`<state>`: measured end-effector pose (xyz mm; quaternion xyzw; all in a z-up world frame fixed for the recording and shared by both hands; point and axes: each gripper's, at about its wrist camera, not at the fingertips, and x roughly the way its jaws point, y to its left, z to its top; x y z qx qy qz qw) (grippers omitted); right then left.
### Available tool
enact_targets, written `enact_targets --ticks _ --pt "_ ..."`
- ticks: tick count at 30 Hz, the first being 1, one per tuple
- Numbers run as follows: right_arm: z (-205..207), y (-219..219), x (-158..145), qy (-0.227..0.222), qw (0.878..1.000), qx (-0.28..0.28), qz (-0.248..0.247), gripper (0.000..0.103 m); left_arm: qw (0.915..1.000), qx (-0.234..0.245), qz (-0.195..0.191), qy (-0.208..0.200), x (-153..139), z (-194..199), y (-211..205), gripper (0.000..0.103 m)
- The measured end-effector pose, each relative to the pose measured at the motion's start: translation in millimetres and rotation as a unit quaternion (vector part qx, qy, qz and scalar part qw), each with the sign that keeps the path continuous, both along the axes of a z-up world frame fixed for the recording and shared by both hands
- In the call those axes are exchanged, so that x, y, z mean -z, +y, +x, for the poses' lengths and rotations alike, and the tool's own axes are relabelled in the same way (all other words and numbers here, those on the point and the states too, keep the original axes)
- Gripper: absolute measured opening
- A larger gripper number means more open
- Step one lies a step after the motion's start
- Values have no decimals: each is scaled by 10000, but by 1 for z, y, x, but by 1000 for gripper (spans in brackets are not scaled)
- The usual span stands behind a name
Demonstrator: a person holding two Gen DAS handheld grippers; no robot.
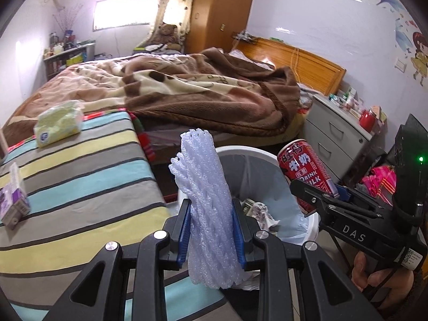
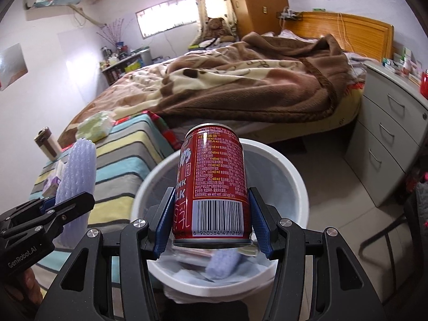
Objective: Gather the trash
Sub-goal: 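Open both tools to drop the foam sleeve and can into the bin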
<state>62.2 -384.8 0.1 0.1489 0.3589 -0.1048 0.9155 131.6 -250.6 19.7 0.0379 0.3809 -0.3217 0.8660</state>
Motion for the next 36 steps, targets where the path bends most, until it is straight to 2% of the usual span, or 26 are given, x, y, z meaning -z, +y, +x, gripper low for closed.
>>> enact_targets --ticks 6,17,22,25,27,30,32,36 --pt "-3 -9 6 117 9999 95 24 54 9998 184 117 43 8 4 -25 29" --pt "2 -14 22 438 9990 86 97 54 9989 359 220 199 25 11 -45 30" --pt "2 -16 25 512 9986 113 102 54 9986 390 256 242 28 12 -48 37" --pt "2 -18 25 528 9985 152 88 55 9986 392 212 281 29 12 -46 46" --pt "2 -19 23 504 9985 175 71 60 9987 373 184 293 29 12 -44 56" --pt "1 -19 22 450 9988 181 104 65 9989 344 144 298 28 12 -41 57" --pt "0 -19 21 440 9988 203 87 65 9990 319 129 280 27 11 -38 61" --pt "1 -16 18 357 9991 221 106 66 9994 240 47 242 21 10 -29 62"
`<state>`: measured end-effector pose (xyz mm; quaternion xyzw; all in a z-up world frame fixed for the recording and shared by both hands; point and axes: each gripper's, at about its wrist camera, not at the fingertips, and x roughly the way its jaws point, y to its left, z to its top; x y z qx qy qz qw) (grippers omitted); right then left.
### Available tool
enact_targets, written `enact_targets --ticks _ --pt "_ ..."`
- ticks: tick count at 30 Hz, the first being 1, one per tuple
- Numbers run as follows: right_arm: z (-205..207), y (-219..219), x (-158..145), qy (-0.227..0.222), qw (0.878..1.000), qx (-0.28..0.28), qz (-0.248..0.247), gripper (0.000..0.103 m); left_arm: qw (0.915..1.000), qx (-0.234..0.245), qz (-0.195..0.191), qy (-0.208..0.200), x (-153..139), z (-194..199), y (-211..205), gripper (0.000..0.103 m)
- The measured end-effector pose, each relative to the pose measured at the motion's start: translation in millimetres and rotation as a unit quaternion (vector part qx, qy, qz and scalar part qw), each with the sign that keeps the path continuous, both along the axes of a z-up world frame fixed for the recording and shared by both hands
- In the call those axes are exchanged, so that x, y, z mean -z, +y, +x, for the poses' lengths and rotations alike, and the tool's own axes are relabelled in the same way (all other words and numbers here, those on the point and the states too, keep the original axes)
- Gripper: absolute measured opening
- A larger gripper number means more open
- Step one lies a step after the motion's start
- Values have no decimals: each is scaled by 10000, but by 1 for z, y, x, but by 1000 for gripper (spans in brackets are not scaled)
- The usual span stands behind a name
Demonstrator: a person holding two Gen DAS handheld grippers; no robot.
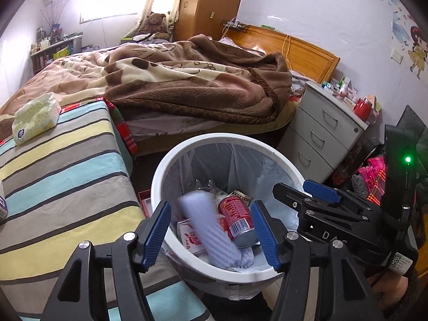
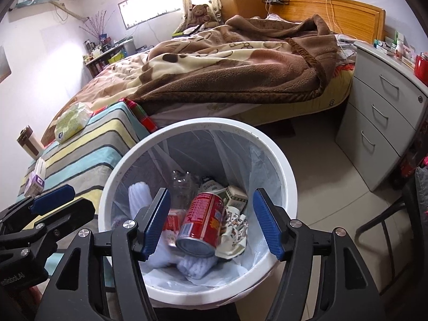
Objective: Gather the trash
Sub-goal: 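Open both tools to drop the foam sleeve and can into the bin, then move both open tools back from the bin toward the purple boxes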
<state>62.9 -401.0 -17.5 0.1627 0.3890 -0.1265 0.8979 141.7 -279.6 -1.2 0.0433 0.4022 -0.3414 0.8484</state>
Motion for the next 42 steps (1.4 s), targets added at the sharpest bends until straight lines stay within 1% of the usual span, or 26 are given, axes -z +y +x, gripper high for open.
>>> enact_targets --ticks 9,12,22,28,42 --pt "4 11 -7 -194 9998 -94 24 66 9995 -276 -62 -130 -11 2 28 63" --pt "7 18 -9 -267 9995 -187 48 66 9991 -379 -122 -156 -14 2 41 63" --pt "18 46 -14 -492 9973 -533 121 67 9958 -840 -73 -361 -20 8 84 63" --pt "27 64 -17 -608 9951 -758 158 69 9931 -1090 -137 -408 -24 12 116 63" --pt "60 113 -20 -687 9880 -1376 162 70 9786 -2015 -125 -386 -17 37 207 64"
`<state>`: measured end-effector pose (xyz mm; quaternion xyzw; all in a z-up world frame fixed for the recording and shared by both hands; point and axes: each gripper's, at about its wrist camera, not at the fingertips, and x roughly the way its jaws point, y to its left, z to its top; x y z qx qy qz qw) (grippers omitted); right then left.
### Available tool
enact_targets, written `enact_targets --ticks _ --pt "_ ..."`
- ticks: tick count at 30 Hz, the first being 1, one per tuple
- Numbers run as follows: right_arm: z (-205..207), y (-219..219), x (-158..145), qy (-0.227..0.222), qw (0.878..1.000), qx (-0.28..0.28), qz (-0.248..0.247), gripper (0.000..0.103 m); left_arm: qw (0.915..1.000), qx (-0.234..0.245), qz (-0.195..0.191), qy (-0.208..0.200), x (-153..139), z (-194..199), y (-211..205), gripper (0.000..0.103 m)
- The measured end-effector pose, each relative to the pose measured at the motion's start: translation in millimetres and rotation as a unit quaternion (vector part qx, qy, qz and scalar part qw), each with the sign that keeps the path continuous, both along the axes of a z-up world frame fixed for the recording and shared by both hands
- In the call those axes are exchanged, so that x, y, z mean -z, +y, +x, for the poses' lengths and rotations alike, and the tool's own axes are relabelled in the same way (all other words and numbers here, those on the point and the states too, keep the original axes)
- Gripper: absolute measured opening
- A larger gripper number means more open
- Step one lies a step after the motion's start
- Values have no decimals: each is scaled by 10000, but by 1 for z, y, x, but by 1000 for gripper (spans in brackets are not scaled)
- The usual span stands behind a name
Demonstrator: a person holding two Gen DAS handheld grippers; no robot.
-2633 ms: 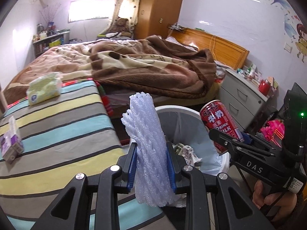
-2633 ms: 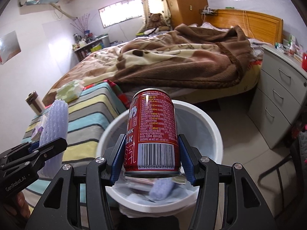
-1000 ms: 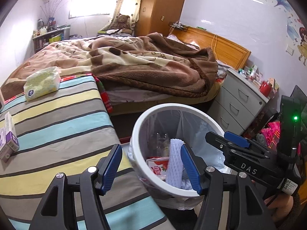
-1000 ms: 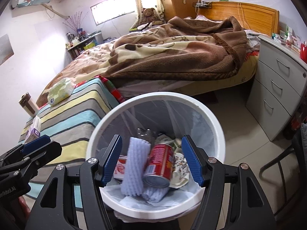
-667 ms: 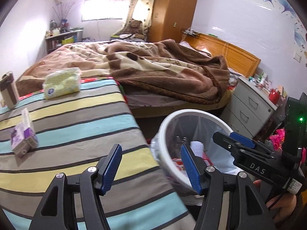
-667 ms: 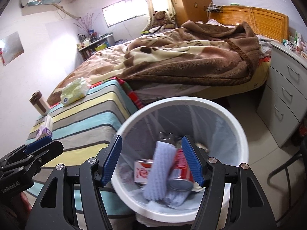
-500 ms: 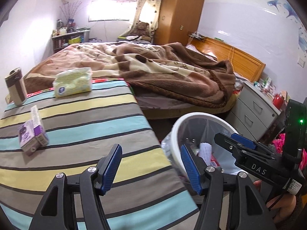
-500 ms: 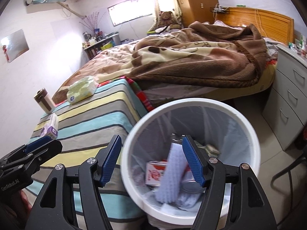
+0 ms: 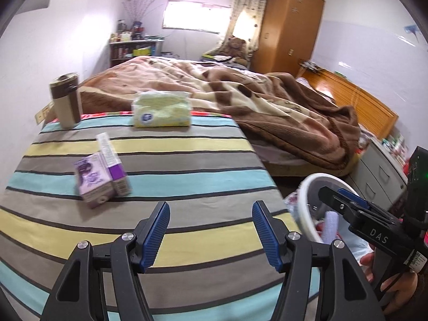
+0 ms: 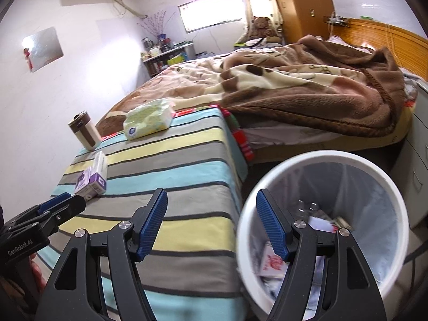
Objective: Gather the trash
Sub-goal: 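Move both open tools back from the bin toward the purple boxes, then grasp the white-and-purple medicine box with the right tool while the left tool approaches the juice box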
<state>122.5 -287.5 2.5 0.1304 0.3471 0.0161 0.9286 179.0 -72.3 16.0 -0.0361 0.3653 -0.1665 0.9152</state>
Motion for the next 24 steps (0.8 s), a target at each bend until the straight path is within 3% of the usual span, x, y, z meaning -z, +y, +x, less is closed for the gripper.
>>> enact_targets --ticks 12,24 --pt "43 54 4 97 9978 -649 -42 71 9939 -1037 238 285 26 39 85 65" --pt "80 101 11 275 9929 -1149 -150 71 9899 -1100 503 740 58 79 110 65"
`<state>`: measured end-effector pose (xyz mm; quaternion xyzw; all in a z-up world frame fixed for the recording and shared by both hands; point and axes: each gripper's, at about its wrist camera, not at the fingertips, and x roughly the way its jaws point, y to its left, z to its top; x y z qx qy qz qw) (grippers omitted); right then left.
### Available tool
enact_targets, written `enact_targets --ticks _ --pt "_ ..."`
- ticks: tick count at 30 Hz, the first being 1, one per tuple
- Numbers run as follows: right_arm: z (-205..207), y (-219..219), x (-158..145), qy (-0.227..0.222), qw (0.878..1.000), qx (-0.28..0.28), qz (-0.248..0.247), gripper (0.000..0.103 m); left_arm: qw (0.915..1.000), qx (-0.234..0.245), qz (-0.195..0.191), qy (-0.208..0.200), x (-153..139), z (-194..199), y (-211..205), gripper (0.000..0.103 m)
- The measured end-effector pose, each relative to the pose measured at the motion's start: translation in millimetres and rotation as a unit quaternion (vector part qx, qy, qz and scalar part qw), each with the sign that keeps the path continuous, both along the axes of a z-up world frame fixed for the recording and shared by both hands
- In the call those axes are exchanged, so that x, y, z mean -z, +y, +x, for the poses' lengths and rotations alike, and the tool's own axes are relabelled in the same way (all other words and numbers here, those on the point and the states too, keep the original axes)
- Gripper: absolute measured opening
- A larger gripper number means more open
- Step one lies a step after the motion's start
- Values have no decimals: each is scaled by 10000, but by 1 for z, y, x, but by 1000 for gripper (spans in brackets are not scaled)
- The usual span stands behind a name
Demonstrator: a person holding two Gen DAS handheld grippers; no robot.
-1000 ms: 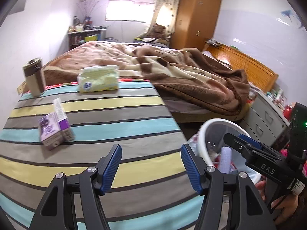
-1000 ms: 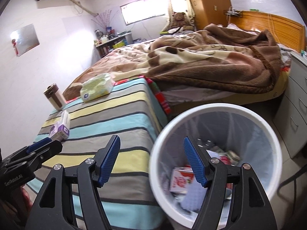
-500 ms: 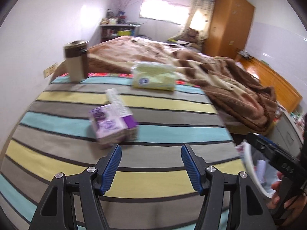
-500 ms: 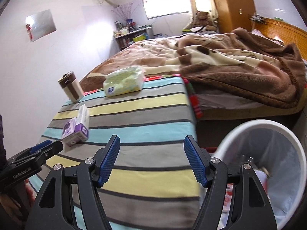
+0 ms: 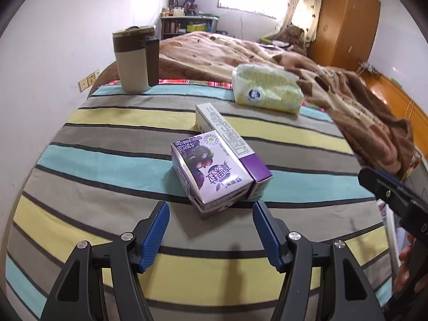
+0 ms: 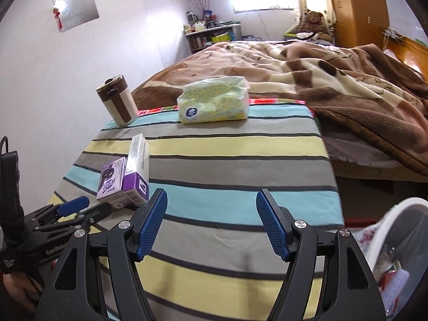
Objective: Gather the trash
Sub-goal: 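Grasp the white-and-purple medicine box with the right tool while the left tool approaches the juice box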
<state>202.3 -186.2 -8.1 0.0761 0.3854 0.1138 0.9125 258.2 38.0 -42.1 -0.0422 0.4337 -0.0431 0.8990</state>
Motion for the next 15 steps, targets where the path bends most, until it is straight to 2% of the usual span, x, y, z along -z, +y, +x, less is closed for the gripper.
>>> enact_targets --ticks 5,15 --pt "13 11 2 51 9999 -99 5 71 9999 83 85 126 7 13 1 65" --pt "27 38 6 133 9992 -368 -45 71 9993 -361 39 80 10 25 47 65"
